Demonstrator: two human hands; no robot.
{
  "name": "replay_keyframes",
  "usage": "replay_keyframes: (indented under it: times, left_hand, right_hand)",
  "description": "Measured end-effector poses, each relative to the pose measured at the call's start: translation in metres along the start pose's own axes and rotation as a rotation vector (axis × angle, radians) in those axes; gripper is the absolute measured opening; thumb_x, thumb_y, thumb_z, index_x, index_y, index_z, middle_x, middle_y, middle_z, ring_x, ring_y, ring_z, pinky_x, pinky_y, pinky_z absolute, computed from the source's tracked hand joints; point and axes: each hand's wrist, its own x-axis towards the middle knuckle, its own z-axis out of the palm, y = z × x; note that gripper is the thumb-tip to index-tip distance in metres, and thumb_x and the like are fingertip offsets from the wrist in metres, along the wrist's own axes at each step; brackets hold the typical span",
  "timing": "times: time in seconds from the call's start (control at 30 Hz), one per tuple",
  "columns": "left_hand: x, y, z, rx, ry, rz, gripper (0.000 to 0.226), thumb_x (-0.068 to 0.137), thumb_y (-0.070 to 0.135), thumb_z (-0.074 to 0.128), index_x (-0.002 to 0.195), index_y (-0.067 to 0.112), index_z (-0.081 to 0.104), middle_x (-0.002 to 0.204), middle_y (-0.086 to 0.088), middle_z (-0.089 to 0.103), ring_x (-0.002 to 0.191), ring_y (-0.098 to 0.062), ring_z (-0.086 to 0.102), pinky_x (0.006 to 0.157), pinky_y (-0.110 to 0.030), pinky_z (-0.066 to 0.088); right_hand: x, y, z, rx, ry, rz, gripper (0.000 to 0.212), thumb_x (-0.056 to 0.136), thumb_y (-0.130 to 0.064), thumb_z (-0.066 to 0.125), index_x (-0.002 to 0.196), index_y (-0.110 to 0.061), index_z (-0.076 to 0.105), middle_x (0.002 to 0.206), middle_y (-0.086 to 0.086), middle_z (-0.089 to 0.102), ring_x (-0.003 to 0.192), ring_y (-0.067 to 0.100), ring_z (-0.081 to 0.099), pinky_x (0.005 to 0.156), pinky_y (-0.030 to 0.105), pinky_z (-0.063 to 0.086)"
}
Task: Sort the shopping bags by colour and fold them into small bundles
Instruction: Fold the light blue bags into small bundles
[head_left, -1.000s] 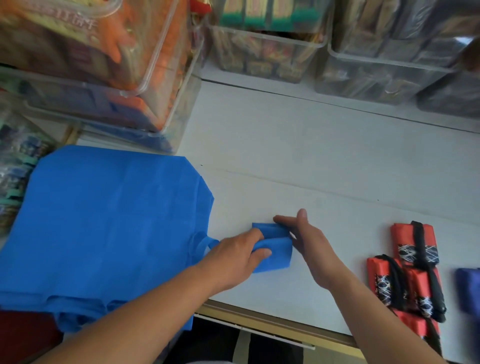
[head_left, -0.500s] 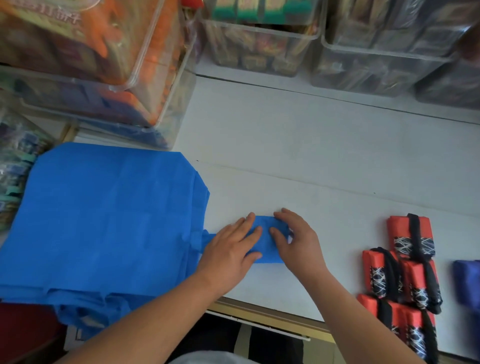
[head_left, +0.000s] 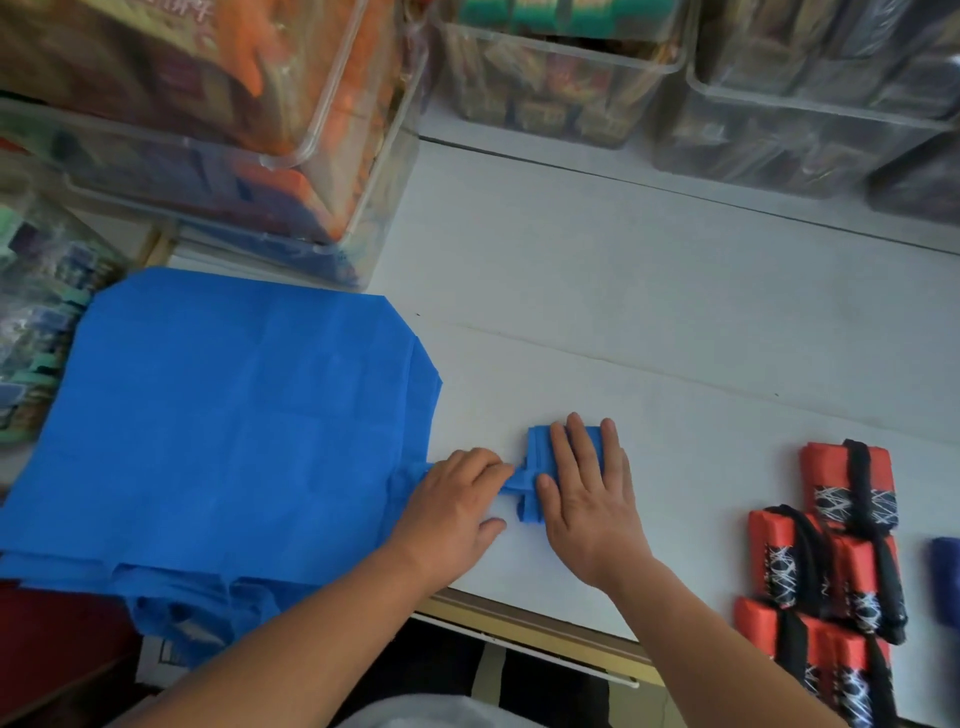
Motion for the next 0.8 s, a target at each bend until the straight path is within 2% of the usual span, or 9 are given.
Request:
replay_keyframes:
  times: [0.13,0.17,0.27,0.3,0.4,0.47,0.63,0.8]
  left_hand:
    - [0.001,-0.009,-0.005,0.058,-0.021,0.022,0.035,0.084,0.032,0.076,0.115,0.024,0.061,0.106,0.007,0.053,0.097,-0.018,0.053,0.085,-0.041,0.051]
    - [0.003,-0.008,-0.009,0.049,-0.04,0.01,0.032,0.086,0.034,0.074,0.114,0.025,0.061,0.105,0.007,0.053,0.097,-0.018,0.052,0.086,-0.041,0.05]
    - [0.016,0.001,-0.014,0.032,-0.097,-0.036,0.047,0.09,0.044,0.068,0.132,0.03,0.053,0.113,0.008,0.051,0.106,-0.015,0.047,0.094,-0.035,0.043]
    - [0.021,0.005,-0.015,0.024,-0.099,-0.04,0.046,0.09,0.043,0.067,0.132,0.029,0.054,0.114,0.007,0.051,0.106,-0.015,0.047,0.094,-0.034,0.043]
    - [0.034,0.018,-0.016,0.006,-0.095,-0.037,0.021,0.094,0.026,0.063,0.111,0.014,0.065,0.108,-0.001,0.056,0.102,-0.022,0.051,0.09,-0.042,0.046]
    - [0.035,0.015,-0.015,-0.007,-0.08,-0.015,0.014,0.095,0.02,0.061,0.103,0.01,0.068,0.099,-0.004,0.059,0.096,-0.024,0.053,0.084,-0.045,0.049]
    - [0.024,-0.003,-0.034,-0.081,-0.035,0.103,0.007,0.092,0.023,0.064,0.093,0.018,0.069,0.092,0.007,0.057,0.088,-0.015,0.051,0.072,-0.039,0.05]
    - [0.009,-0.009,-0.075,-0.271,-0.175,0.094,0.007,0.094,0.028,0.069,0.091,0.023,0.065,0.093,0.012,0.057,0.088,-0.007,0.051,0.076,-0.035,0.049]
  right_hand:
    - [-0.001,-0.003,-0.003,-0.011,-0.041,0.002,0.068,0.098,-0.059,-0.017,0.158,-0.027,-0.018,0.168,-0.003,-0.021,0.15,0.027,-0.035,0.126,0.047,-0.006]
    - [-0.001,-0.004,-0.004,-0.006,-0.048,0.005,0.068,0.097,-0.059,-0.017,0.157,-0.028,-0.019,0.167,-0.004,-0.023,0.15,0.027,-0.035,0.126,0.047,-0.006]
    - [-0.002,-0.003,-0.007,0.008,-0.089,0.005,0.065,0.097,-0.059,-0.015,0.155,-0.031,-0.025,0.164,-0.008,-0.031,0.147,0.023,-0.04,0.125,0.046,-0.01]
    - [-0.002,-0.003,-0.008,0.023,-0.1,0.012,0.065,0.097,-0.059,-0.013,0.154,-0.032,-0.025,0.163,-0.01,-0.033,0.146,0.022,-0.041,0.125,0.045,-0.011]
    - [-0.001,-0.006,-0.013,0.055,-0.138,0.024,0.063,0.094,-0.059,-0.016,0.15,-0.037,-0.03,0.159,-0.015,-0.038,0.143,0.017,-0.046,0.125,0.044,-0.012]
    - [0.0,-0.008,-0.016,0.063,-0.165,0.027,0.062,0.091,-0.06,-0.019,0.148,-0.038,-0.033,0.157,-0.017,-0.041,0.141,0.015,-0.048,0.125,0.043,-0.013]
    - [0.0,-0.008,-0.017,0.032,-0.172,0.044,0.064,0.091,-0.061,-0.018,0.148,-0.037,-0.033,0.158,-0.015,-0.04,0.141,0.016,-0.048,0.125,0.043,-0.013]
    - [0.002,-0.008,-0.018,0.031,-0.184,0.05,0.063,0.089,-0.064,-0.019,0.145,-0.04,-0.038,0.158,-0.016,-0.041,0.14,0.016,-0.049,0.125,0.043,-0.014]
